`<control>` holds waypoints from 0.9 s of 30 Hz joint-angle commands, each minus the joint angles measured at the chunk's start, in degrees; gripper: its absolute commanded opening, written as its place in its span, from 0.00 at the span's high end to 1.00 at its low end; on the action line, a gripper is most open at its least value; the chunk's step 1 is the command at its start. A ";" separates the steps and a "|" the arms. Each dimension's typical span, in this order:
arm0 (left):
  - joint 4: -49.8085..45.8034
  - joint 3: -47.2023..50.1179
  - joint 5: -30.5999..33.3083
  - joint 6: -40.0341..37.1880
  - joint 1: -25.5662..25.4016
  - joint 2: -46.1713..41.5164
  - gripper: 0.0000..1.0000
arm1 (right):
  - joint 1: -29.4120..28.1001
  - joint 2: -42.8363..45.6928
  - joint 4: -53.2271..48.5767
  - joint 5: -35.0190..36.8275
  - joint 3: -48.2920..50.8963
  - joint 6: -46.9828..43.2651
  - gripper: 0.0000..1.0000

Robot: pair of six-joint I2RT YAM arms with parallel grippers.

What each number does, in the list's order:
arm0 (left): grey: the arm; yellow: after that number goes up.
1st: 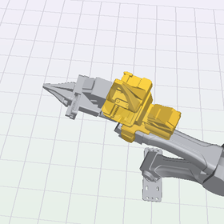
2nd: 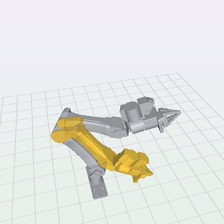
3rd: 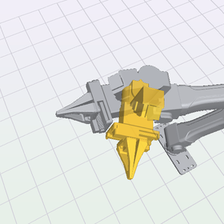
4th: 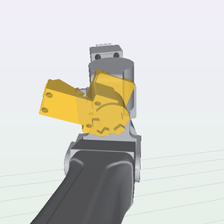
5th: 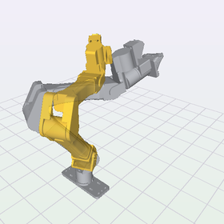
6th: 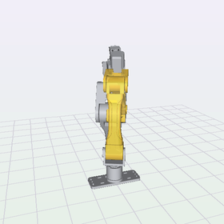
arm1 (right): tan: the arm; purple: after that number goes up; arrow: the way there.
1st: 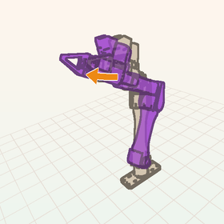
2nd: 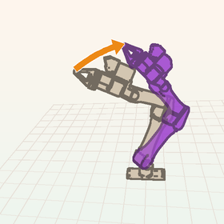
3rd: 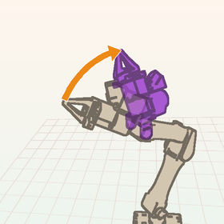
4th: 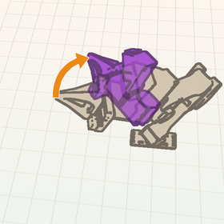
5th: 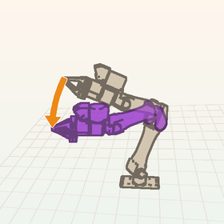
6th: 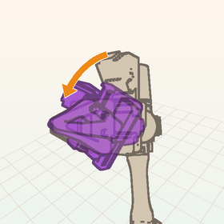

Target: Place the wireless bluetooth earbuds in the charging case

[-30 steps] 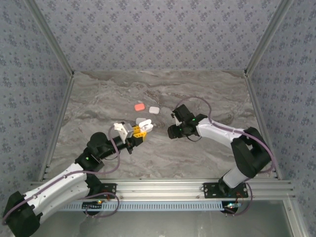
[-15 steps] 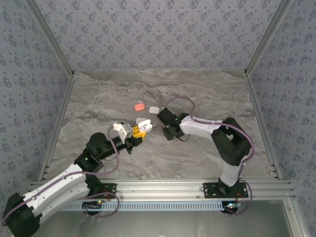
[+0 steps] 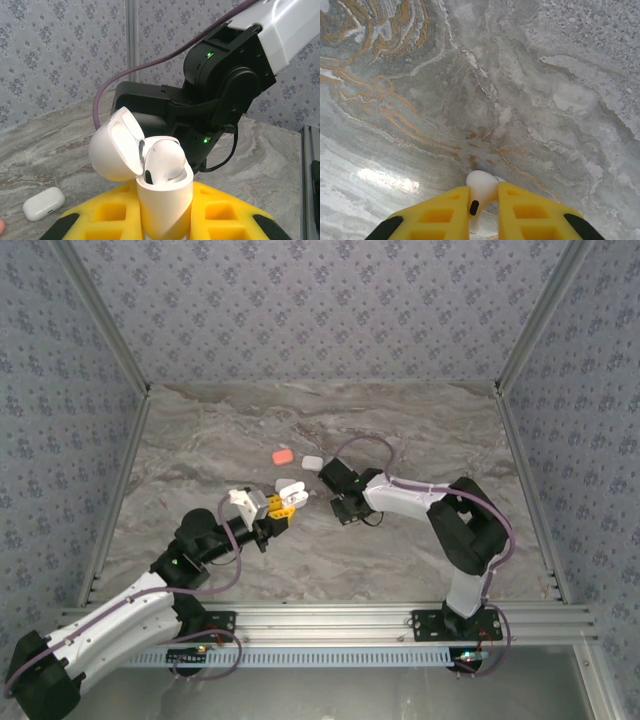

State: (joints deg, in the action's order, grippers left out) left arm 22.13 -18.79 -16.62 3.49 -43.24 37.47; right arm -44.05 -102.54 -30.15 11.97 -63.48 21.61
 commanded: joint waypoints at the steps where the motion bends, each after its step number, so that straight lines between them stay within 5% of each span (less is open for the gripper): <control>1: 0.46 -0.80 0.63 -0.20 -0.27 -1.23 1.00 | 1.88 3.91 0.24 -2.13 2.46 0.22 0.85; 17: 1.07 -1.15 0.68 0.09 -0.24 -0.62 1.00 | 20.95 17.98 29.32 -38.41 25.81 5.05 0.88; 27: 1.44 -1.95 -0.13 0.54 -0.23 1.23 1.00 | 30.45 17.35 31.00 -42.09 30.99 6.08 0.85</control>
State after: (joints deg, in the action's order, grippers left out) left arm 21.61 -18.79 -16.64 3.66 -43.24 38.44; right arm -15.51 -85.58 -0.05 -28.12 -33.93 26.57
